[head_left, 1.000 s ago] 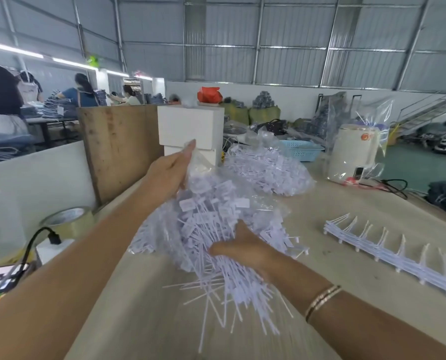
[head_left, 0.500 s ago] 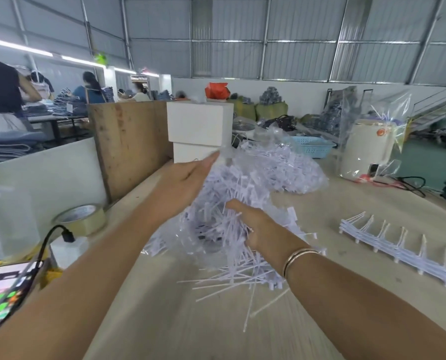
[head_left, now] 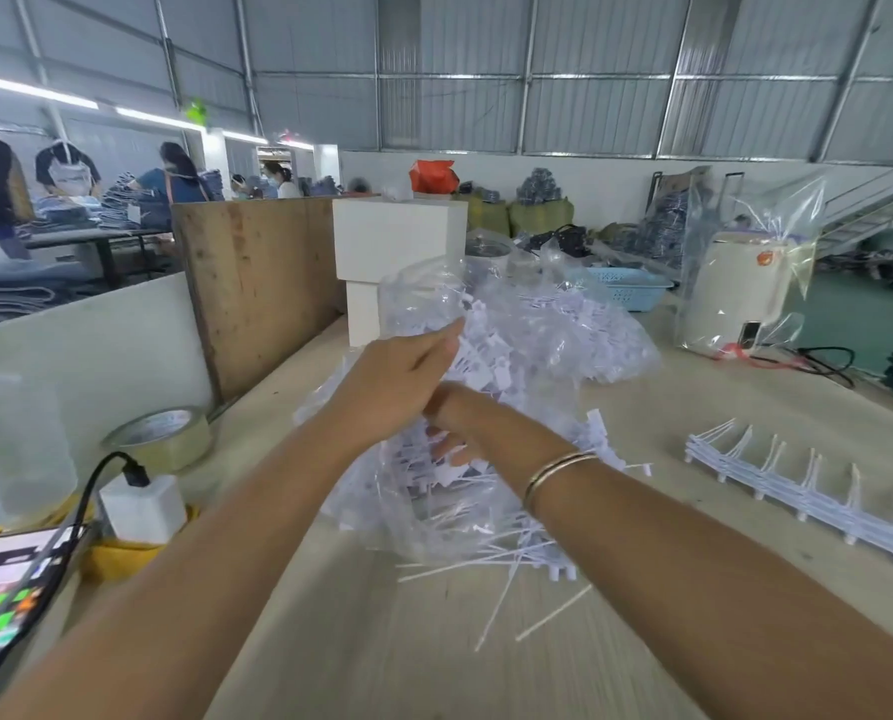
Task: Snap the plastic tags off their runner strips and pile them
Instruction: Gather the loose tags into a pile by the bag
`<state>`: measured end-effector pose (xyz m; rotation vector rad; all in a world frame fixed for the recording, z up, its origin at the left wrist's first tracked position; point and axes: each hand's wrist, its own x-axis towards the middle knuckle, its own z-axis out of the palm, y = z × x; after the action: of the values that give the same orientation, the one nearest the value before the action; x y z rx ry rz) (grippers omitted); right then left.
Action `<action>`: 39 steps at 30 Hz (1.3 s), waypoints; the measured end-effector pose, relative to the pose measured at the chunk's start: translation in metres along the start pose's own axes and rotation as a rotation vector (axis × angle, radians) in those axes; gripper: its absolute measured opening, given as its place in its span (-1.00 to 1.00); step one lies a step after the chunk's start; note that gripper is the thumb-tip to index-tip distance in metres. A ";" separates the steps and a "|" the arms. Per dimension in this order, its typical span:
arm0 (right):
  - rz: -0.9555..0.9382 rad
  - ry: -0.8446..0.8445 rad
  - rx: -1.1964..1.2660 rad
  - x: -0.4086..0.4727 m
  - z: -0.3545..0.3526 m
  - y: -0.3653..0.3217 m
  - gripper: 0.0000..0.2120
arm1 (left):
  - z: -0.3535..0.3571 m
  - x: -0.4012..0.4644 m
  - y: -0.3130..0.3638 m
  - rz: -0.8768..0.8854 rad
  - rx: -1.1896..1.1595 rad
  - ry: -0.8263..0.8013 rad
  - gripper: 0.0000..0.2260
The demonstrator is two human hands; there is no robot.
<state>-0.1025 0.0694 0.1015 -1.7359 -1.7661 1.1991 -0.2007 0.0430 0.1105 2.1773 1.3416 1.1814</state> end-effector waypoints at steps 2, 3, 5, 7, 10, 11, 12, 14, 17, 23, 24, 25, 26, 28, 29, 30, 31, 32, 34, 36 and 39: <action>-0.068 0.073 -0.225 -0.004 -0.023 0.001 -0.57 | -0.002 -0.002 -0.003 0.009 -0.009 0.028 -0.72; -0.104 0.178 -0.312 -0.001 -0.034 0.003 -0.54 | -0.003 -0.003 -0.002 0.021 -0.036 0.046 -0.74; -0.172 0.328 -0.475 0.007 -0.038 0.015 -0.61 | -0.003 -0.005 0.000 0.025 -0.088 0.082 -0.75; -0.142 0.277 -0.613 0.016 -0.028 0.032 -0.65 | 0.000 -0.012 0.003 -0.025 -0.060 -0.026 -0.74; -0.091 0.132 -0.652 0.013 -0.023 0.050 -0.68 | 0.014 -0.028 -0.001 -0.066 0.293 -0.421 -0.53; -0.103 0.122 -0.622 0.008 -0.028 0.052 -0.70 | 0.019 -0.033 -0.006 -0.061 0.425 -0.516 -0.37; -0.149 0.118 -0.579 0.001 -0.034 0.052 -0.71 | 0.024 -0.037 -0.010 -0.067 0.547 -0.582 -0.22; -0.227 0.144 -0.405 -0.016 -0.053 0.053 -0.71 | 0.034 -0.042 -0.018 -0.071 0.731 -0.646 -0.02; -0.429 0.335 -0.283 -0.053 -0.083 0.064 -0.76 | 0.047 -0.045 -0.025 -0.018 0.840 -0.667 0.04; -0.311 0.512 -0.355 -0.116 -0.110 0.132 -0.72 | 0.057 -0.029 -0.030 0.131 1.027 -0.420 -0.61; -0.174 0.443 -0.444 -0.119 -0.107 0.144 -0.69 | 0.057 -0.026 -0.031 0.139 1.009 -0.362 -0.73; -0.049 0.350 -0.558 -0.122 -0.101 0.156 -0.60 | 0.058 -0.023 -0.032 0.134 0.994 -0.317 -0.79; 0.041 0.261 -0.668 -0.122 -0.093 0.167 -0.52 | 0.058 -0.020 -0.033 0.113 0.978 -0.282 -0.80; 0.132 0.174 -0.783 -0.122 -0.073 0.177 -0.48 | 0.058 -0.014 -0.033 0.015 0.894 -0.226 -0.79; 0.140 0.169 -0.787 -0.120 -0.066 0.179 -0.49 | 0.058 -0.011 -0.032 -0.052 0.835 -0.197 -0.77; 0.119 0.168 -0.761 -0.116 -0.058 0.180 -0.52 | 0.057 -0.007 -0.032 -0.122 0.783 -0.159 -0.76; 0.073 0.155 -0.712 -0.113 -0.051 0.178 -0.55 | 0.055 -0.002 -0.033 -0.180 0.755 -0.108 -0.77; 0.016 0.130 -0.641 -0.111 -0.043 0.174 -0.59 | 0.052 0.003 -0.035 -0.227 0.753 -0.060 -0.79; -0.097 0.045 -0.542 -0.106 -0.027 0.164 -0.66 | 0.045 0.010 -0.038 -0.307 0.798 -0.013 -0.78; -0.169 -0.012 -0.533 -0.102 -0.017 0.159 -0.67 | 0.041 0.012 -0.041 -0.341 0.834 -0.014 -0.77; -0.277 0.182 -0.511 -0.097 -0.032 0.154 -0.73 | 0.036 0.012 -0.052 -0.331 0.727 0.062 -0.78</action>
<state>0.0325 -0.0335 0.0272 -1.7058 -2.2350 0.4832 -0.2006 0.0848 0.0615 2.2063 2.3239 0.6953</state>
